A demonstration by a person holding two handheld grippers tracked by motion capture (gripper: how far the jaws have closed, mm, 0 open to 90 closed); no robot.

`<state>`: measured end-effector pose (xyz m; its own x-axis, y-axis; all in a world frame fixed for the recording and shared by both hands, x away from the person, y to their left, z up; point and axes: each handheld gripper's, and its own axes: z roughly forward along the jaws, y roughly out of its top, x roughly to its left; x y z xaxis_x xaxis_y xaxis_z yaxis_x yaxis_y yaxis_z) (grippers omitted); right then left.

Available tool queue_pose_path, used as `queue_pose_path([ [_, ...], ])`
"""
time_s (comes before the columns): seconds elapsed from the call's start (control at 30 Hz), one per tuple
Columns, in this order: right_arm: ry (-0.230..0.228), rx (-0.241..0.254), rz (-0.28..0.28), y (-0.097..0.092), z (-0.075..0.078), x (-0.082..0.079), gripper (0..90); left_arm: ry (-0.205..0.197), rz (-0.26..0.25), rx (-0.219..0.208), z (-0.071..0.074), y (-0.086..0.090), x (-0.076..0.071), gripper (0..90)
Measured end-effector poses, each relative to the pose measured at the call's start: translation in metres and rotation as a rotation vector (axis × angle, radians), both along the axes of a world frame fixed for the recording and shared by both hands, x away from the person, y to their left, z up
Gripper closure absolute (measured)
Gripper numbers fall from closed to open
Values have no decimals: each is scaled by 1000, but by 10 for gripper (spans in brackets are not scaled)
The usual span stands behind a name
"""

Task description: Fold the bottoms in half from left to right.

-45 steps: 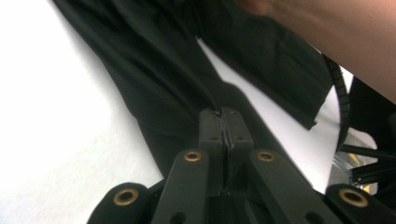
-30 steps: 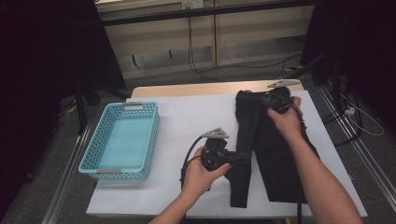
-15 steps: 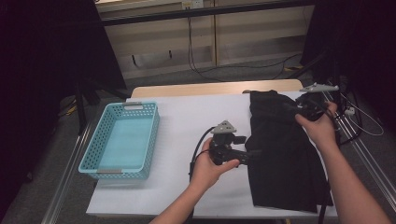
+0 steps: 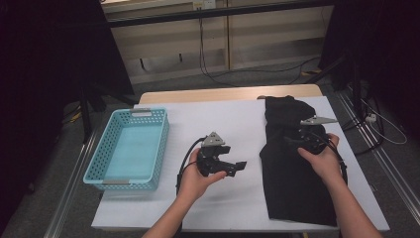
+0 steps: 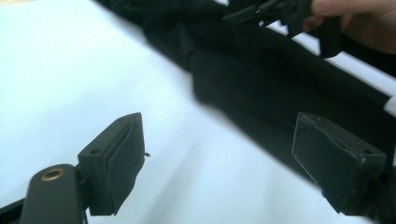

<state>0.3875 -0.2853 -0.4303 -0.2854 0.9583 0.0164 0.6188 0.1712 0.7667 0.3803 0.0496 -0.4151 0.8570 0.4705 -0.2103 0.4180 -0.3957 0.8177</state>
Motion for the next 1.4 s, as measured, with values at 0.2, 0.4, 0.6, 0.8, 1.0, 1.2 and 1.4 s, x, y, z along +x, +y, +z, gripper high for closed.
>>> queue_pose_path([
  [0.2,24,-15,-12,-1,-8,-3,333,6,23,19,-11,13,2,166],
  [0.4,33,-5,-51,-14,-10,-13,361,-6,27,40,-13,20,5,156],
  [0.6,49,-60,-91,-25,-9,-24,499,-10,30,52,-14,25,5,153],
  [0.8,58,-78,-142,-46,-10,-35,601,-13,20,53,-13,25,4,152],
  [1.0,102,-52,-163,-61,-19,-41,619,-11,14,58,-14,25,3,149],
  [1.2,127,-40,-123,-60,-21,-43,895,-10,9,64,-15,25,2,149],
  [1.4,113,-43,-102,-63,-13,-43,900,-10,9,66,-15,26,3,148],
])
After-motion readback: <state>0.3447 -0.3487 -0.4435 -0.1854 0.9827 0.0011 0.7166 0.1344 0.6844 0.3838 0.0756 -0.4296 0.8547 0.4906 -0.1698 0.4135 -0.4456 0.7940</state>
